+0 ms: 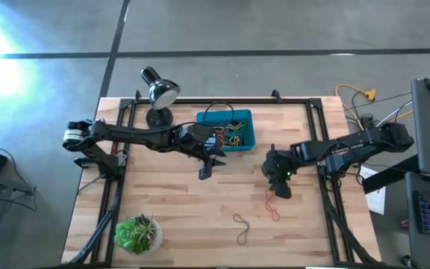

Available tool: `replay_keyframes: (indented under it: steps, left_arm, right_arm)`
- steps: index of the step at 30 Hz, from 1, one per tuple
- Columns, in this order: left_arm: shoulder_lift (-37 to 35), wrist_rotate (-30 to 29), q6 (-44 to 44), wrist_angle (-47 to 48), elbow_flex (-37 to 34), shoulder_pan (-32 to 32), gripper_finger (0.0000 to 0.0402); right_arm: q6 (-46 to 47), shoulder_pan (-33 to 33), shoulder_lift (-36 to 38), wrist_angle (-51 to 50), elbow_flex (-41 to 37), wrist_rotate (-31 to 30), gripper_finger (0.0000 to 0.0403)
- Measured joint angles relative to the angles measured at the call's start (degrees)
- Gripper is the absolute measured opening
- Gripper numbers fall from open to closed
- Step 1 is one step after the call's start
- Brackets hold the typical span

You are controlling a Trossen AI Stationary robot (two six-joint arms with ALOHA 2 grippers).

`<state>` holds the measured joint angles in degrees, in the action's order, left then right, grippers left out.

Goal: Pick and place rubber bands into bin
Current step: Put the red rubber band into the blue bin

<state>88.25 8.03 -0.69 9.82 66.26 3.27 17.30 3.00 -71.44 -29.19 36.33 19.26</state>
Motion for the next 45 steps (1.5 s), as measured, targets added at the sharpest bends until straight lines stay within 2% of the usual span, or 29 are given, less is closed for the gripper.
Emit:
replay_keyframes:
  steps: [8,12,19,28,39,45]
  left_arm:
    - [0.0,0.0,0.4,0.1,0.0,0.0,0.0125]
    - [0.0,0.0,1.5,0.1,0.0,0.0,0.0125]
    - [0.0,0.0,1.8,0.1,0.0,0.0,0.0125]
    - [0.0,0.0,1.8,0.1,0.0,0.0,0.0125]
    - [0.0,-1.0,1.8,0.1,0.0,0.0,0.0125]
    - [0.1,-1.1,1.8,0.0,0.0,0.0,0.0125]
  right_arm:
    - [3.0,8.1,-1.1,0.8,-0.2,-14.9,0.0139]
    - [4.6,10.0,-1.1,0.9,-0.3,-19.4,0.0139]
    - [5.4,12.2,-1.1,2.6,-3.2,-19.5,0.0139]
    - [8.3,12.9,-1.1,10.9,-8.1,-19.1,0.0139]
    - [8.2,12.9,-1.2,11.4,-9.4,-19.3,0.0139]
    - [8.1,13.7,-5.7,14.9,-9.4,-18.1,0.0139]
